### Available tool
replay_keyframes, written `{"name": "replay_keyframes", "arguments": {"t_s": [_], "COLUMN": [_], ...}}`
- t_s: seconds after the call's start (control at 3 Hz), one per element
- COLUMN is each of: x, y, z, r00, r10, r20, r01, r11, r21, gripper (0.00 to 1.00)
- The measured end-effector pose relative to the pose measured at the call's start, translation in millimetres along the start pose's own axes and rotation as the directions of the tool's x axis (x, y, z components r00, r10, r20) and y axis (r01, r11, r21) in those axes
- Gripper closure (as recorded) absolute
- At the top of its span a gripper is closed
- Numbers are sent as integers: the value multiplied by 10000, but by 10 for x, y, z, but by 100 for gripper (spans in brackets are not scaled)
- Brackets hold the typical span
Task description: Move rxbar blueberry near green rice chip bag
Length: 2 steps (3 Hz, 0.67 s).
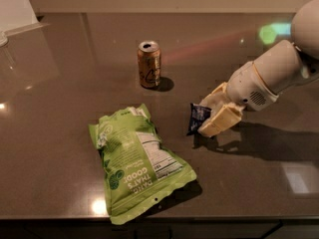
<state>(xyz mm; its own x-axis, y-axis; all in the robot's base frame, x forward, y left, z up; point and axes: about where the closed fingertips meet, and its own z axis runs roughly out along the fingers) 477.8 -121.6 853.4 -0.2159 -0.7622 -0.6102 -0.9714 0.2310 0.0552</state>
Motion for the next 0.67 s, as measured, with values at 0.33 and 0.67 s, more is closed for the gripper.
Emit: {"name": "replay_keyframes", "arguments": {"t_s": [0.33,0.67], "x": [-62,-98], "y": [40,38], "z": [41,40], "r00": [9999,9999], "r10": [-105,-152], "r20": [4,24], "r01": [105,153], "r11": [9998,9997], "r21": [-154,-176], "gripper": [36,12]}}
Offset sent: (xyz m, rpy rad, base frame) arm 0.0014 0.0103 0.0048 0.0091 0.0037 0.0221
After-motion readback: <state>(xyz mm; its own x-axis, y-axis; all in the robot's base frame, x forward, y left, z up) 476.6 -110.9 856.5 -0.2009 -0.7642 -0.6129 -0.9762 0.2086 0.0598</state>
